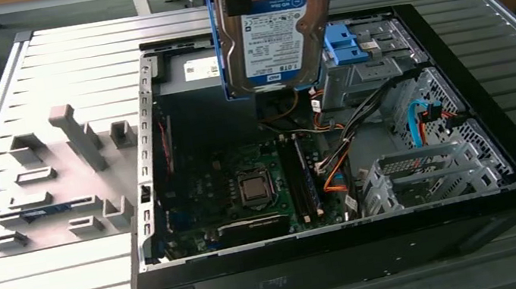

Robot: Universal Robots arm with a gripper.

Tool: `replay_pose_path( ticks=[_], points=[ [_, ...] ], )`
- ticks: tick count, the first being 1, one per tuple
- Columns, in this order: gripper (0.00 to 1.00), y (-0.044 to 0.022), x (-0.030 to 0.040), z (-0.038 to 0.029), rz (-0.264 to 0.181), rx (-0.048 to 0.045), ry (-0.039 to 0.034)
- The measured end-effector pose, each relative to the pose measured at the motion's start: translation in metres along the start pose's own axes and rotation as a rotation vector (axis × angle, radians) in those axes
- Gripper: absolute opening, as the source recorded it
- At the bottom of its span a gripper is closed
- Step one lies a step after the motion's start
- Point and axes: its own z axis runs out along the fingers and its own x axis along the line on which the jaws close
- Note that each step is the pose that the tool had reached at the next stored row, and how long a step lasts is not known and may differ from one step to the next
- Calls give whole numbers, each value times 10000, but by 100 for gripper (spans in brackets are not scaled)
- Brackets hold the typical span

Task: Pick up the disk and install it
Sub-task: 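Insert the disk into the insertion slot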

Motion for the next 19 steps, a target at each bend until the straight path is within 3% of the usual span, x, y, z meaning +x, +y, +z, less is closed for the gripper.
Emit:
replay_pose_path(
  ticks=[15, 19],
  points=[
    [36, -5, 245, 10, -1, 0, 1],
    [36, -5, 278, 11, 1, 0, 1]
  ],
)
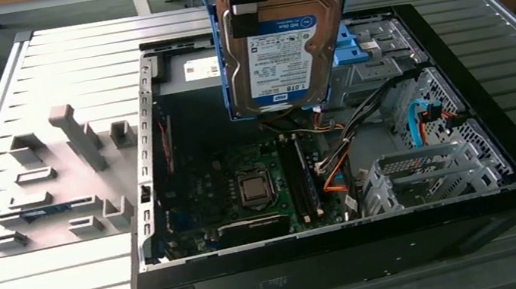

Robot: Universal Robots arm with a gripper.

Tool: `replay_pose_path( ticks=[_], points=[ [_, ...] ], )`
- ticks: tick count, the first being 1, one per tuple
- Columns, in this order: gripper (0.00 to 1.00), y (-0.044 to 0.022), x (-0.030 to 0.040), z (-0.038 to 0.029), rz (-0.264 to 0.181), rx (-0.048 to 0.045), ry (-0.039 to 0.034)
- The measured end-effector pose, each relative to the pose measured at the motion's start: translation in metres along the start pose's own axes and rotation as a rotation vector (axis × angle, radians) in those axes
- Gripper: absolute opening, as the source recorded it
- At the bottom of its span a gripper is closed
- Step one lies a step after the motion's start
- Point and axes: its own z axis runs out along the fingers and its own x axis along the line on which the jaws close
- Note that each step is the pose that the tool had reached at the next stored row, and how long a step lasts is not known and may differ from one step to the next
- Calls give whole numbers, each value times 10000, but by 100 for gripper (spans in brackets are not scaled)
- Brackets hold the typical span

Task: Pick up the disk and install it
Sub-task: 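Insert the disk into the insertion slot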

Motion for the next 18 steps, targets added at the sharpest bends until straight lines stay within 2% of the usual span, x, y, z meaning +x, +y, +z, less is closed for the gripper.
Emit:
replay_pose_path(
  ticks=[14, 16, 18],
  points=[
    [36, -1, 17, 0, -2, 0, -1],
    [36, -3, 35, -1, -4, 0, 1],
    [36, -3, 82, -1, -2, 0, -1]
  ],
)
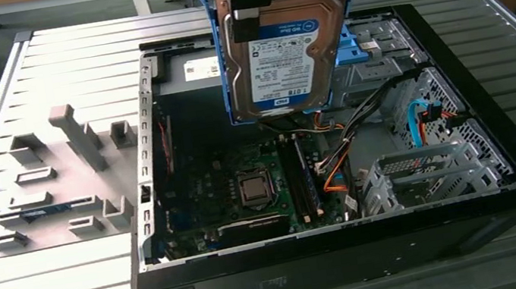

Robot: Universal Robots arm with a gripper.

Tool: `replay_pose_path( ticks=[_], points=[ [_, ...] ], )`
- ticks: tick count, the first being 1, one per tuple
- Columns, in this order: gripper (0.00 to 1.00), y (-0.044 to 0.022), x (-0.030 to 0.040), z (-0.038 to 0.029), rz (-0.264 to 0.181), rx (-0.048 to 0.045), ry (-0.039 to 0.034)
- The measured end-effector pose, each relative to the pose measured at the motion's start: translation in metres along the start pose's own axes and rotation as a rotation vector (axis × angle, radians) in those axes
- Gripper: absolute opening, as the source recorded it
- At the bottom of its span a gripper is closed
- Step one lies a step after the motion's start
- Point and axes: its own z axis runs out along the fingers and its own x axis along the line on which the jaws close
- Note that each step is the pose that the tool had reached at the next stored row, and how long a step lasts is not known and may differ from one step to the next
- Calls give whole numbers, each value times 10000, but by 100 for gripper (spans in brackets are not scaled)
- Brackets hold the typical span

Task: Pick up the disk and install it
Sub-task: 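Insert the disk into the insertion slot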

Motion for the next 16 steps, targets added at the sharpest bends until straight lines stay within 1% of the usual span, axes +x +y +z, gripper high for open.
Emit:
replay_pose_path(
  ticks=[5, 7, 10, 14, 16],
  points=[
    [36, -3, 150, -1, 0, 0, 0],
    [36, -4, 191, -2, 0, -1, 1],
    [36, -17, 215, -2, 1, -1, 0],
    [36, -117, 218, -5, 1, -15, 1],
    [36, -144, 218, -5, 0, -15, 1]
  ],
)
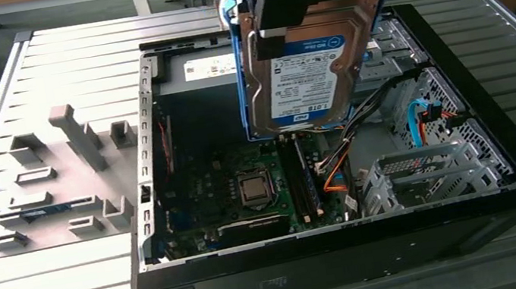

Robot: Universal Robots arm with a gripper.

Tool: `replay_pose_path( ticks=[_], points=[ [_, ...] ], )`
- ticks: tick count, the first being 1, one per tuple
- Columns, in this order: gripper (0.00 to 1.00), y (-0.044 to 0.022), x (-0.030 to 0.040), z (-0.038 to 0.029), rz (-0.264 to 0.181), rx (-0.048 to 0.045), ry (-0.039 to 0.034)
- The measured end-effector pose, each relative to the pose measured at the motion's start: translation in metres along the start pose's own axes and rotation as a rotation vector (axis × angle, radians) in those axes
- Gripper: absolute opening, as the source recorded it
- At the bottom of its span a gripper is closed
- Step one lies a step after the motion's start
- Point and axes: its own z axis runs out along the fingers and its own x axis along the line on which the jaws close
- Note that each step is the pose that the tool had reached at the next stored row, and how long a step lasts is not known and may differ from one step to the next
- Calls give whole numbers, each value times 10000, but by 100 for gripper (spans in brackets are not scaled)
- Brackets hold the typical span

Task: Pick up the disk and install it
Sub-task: 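Insert the disk into the insertion slot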

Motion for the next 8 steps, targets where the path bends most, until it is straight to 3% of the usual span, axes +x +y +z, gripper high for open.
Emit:
replay_pose_path(
  ticks=[8],
  points=[
    [36, -4, -1, 0, 1, 0, 0]
  ],
)
